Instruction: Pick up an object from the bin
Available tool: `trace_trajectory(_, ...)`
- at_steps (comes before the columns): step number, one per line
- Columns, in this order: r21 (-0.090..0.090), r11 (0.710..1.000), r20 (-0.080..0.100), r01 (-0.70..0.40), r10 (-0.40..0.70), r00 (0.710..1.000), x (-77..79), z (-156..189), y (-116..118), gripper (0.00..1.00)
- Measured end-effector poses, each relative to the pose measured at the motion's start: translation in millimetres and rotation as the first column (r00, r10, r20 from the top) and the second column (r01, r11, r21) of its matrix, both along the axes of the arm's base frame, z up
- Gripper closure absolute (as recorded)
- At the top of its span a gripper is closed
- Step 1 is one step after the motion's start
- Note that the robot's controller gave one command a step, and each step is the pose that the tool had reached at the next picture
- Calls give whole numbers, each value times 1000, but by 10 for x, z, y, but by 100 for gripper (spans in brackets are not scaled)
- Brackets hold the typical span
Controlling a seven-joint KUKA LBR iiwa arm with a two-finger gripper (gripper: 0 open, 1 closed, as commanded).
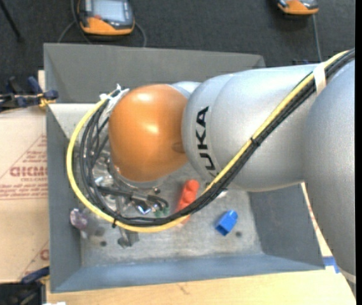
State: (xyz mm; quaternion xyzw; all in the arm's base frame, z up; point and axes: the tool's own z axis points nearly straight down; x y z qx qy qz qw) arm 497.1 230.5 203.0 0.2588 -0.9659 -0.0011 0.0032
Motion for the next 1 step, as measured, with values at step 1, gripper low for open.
trace_trajectory(1,2,983,14,-183,183,983,931,-1211,-506,0)
